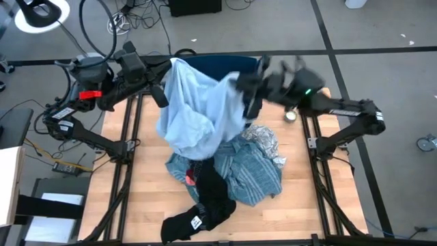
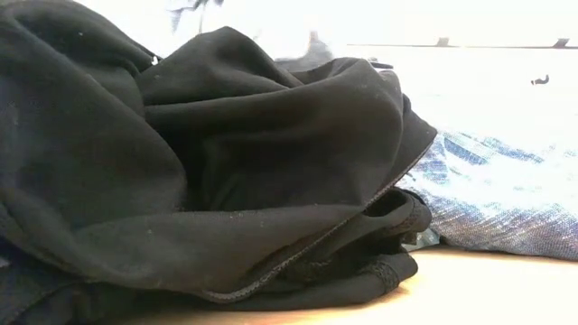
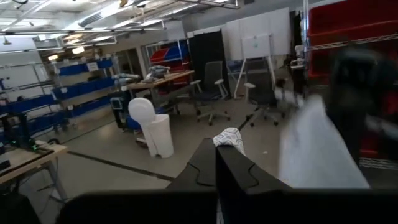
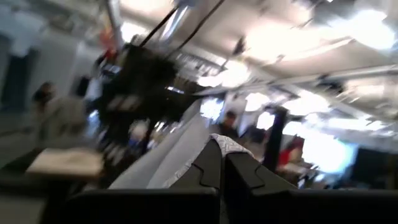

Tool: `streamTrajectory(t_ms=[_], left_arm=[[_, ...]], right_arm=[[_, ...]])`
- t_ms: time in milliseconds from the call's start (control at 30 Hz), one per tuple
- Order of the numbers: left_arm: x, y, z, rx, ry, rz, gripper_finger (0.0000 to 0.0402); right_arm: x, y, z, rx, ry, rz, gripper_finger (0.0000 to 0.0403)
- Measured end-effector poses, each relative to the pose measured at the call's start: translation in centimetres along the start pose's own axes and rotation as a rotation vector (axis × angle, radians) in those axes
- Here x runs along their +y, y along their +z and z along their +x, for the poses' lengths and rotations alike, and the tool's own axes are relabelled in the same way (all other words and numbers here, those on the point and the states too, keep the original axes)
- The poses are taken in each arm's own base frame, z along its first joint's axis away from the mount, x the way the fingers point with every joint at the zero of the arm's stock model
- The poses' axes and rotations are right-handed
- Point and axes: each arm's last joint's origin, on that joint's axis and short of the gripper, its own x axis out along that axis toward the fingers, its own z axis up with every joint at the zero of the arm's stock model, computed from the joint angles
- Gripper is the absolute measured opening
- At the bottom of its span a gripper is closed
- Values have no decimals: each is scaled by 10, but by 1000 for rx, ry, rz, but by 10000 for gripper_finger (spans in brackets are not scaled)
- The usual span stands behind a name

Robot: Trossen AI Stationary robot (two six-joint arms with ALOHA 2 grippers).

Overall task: Sort clothes
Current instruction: Put the light blue shirt into the blue laundry organizer

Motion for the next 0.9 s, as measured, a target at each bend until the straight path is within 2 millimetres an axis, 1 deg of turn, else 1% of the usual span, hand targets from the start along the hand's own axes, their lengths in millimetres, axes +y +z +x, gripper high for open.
streamTrajectory(t_ms=[133, 200, 300, 367, 467, 567, 667, 767, 833, 900], left_arm=[[4, -2, 2, 11, 22, 7, 0], [6, -3, 3, 24, 38, 16, 0], [11, -6, 6, 48, 68, 29, 0], [14, -8, 7, 64, 93, 34, 0], [17, -12, 13, 88, 139, 30, 0], [20, -18, 18, 136, 177, 46, 0], [20, -28, 28, 203, 200, 41, 0], [19, -42, 41, 284, 216, 43, 1], [17, -49, 47, 328, 209, 35, 6], [15, -54, 53, 356, 173, 21, 17]], right_arm=[[-33, 34, -6, -97, -88, -29, 1], [-48, 45, -9, -127, -135, -50, 1], [-67, 54, -13, -135, -199, -81, 0], [-75, 53, -14, -108, -223, -79, 0], [-83, 39, -14, 19, -228, -46, 0], [-86, 11, -11, 236, -194, 8, 0], [-85, -19, -10, 441, -130, 68, 0], [-82, -45, -9, 618, -111, 137, 3], [-80, -60, -8, 708, -110, 179, 10], [-79, -71, -8, 778, -110, 205, 20]])
